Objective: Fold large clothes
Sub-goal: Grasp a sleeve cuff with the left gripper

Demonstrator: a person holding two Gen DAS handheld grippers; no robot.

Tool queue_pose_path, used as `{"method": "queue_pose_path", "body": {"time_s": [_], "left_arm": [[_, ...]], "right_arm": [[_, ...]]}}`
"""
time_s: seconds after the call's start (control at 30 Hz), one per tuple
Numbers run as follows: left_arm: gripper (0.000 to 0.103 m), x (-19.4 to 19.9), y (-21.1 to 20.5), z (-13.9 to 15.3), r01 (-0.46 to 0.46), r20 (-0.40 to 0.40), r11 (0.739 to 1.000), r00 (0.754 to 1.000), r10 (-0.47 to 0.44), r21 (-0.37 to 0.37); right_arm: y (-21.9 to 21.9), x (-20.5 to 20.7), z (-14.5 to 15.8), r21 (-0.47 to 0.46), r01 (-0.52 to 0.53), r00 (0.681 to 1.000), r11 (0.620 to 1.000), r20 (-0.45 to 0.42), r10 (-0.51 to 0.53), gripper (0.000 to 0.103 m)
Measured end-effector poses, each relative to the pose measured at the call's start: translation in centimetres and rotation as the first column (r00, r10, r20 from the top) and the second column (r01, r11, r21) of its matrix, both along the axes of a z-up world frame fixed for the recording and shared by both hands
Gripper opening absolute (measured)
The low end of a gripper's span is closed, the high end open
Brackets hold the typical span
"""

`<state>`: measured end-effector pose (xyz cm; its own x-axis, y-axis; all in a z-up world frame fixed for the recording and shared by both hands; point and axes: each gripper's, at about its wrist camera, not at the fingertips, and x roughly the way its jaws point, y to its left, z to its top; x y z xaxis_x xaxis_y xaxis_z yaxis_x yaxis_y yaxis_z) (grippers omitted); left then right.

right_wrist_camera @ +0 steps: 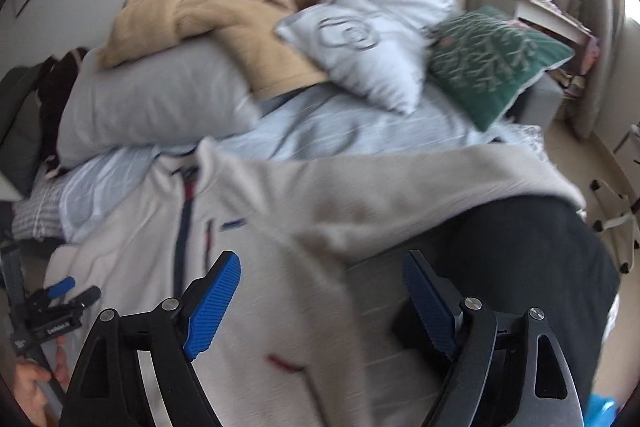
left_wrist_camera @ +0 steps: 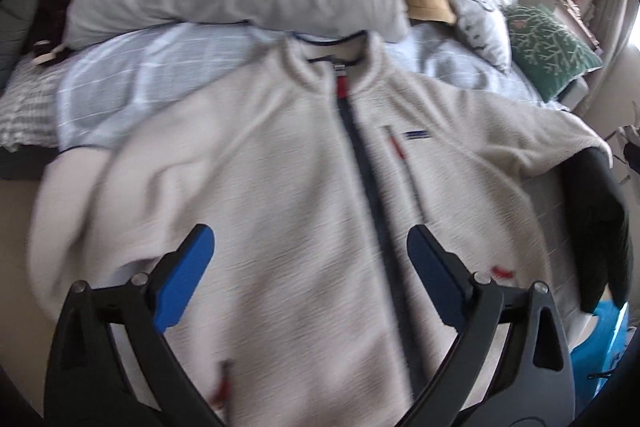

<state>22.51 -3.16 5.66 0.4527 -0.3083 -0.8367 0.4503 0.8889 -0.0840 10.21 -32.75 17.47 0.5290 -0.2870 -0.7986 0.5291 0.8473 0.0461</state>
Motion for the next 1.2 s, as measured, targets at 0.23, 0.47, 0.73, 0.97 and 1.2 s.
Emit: {"method": "queue_pose_path", "body": {"time_s": [0.23,0.47,0.73,0.97,1.2], "left_arm": [[0.097,-0.4,9.0,0.0,-0.091,0.031,0.994,0.996,0.089,0.065],[0.097,0.0,17.1,-0.9,-0.193,0.051,0.976,0.981,0.188,0.104],[0.097,0.9,25.7,-2.3,-0.306,0.058,0.946,0.952,0.301,0.105],[0.097,3.7,29.7,-3.6,-0.404,0.076,0.912,0.914,0.398,0.077],[0.097,11.3,25.0,-5.4,-0.294,-0.045,0.955,0.955,0.292,-0.03]], "right_arm": [[7.9,1.9,-5.0,0.014,-0.114,0.992,0.993,-0.044,0.114,0.085],[10.9,3.0,-10.5,0.092,-0.142,0.984,0.986,-0.096,0.15,0.085],[11.0,3.0,-16.3,0.154,-0.137,0.968,0.979,-0.187,0.165,0.085],[10.9,3.3,-19.3,0.131,-0.146,0.947,0.981,-0.268,0.177,0.085],[10.6,4.5,-20.8,0.154,-0.125,0.94,0.98,-0.299,0.167,0.085]]}}
